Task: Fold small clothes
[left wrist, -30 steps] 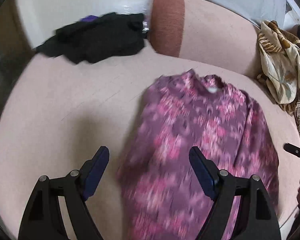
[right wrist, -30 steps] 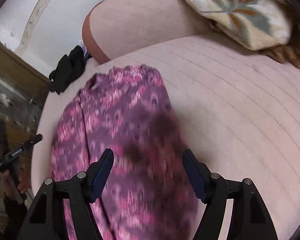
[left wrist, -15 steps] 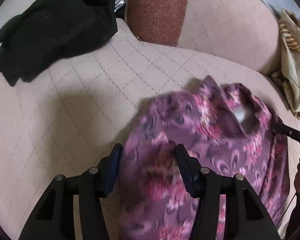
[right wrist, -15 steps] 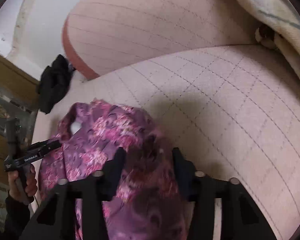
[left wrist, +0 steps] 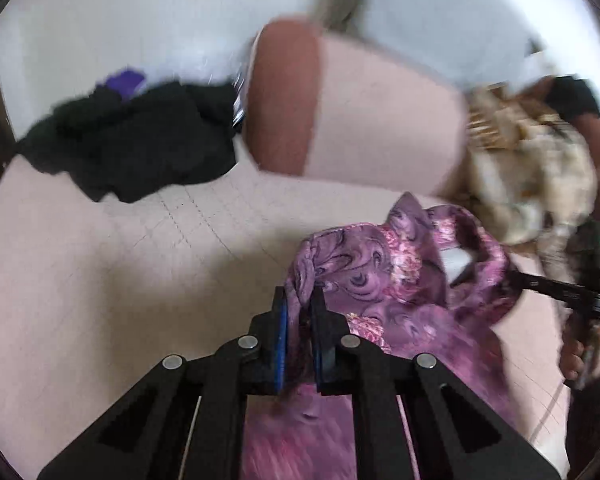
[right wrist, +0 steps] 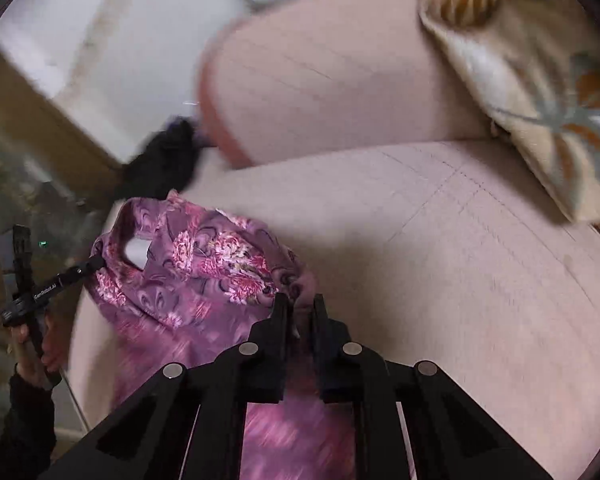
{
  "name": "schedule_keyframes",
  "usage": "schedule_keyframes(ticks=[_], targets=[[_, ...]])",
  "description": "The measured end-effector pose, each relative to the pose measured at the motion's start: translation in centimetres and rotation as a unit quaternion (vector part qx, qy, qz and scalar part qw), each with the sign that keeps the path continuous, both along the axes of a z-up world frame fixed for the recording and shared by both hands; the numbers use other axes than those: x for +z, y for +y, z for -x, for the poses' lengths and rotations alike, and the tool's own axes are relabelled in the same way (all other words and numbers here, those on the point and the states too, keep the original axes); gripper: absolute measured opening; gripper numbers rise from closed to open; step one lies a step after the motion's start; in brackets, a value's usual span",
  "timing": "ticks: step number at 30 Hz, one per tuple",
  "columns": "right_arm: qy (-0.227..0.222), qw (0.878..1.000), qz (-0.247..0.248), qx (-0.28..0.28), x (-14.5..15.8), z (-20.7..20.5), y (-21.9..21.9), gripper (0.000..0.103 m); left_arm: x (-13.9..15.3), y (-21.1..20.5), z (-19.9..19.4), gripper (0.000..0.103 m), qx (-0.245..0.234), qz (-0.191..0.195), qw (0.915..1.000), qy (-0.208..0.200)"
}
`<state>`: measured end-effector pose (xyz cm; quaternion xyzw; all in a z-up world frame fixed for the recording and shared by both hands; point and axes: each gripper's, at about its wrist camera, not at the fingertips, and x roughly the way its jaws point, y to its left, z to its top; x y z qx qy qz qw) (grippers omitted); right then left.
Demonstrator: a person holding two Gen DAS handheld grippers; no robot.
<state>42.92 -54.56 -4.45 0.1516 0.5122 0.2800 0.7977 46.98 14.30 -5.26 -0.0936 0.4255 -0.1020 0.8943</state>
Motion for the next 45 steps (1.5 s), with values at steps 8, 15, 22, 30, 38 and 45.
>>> schedule_keyframes(ticks=[8,15,22,30,38,45], targets=[[0.003,1.0,-0.006,0.01,3.8,19.1,-5.8,0.011,0.8,-3.8,20.0,0.01,-0.006,0.035,0.9993,-0.007],[0.089,0.995,0.025,-0.034,-4.7,31.6,-6.1,0.018,-9.4,-7.4,28.9,0.017,0.05,0.026,0.9943,0.09],[0.078,0.993,-0.048,-0.078,-2.2,35.3,-8.6,0.068,-4.2,-3.5,32.8,0.085,0.136,0.117,0.9816,0.065],[0.225,0.933,-0.216,-0.181,-5.6,32.4,-8.9,0.073,-7.8,-2.0,30.1,0.086,0.204,0.257,0.9339,0.143],[0.279,0.911,-0.185,-0.242,-7.2,30.8,-8.7,0.077,-11.2,-3.0,29.2,0.086,0.242,0.274,0.9055,0.215],[0.293,0.909,-0.189,-0.23,-7.9,30.8,-7.9,0.06,-12.6,-5.6,30.2,0.083,0.229,0.248,0.9155,0.22]])
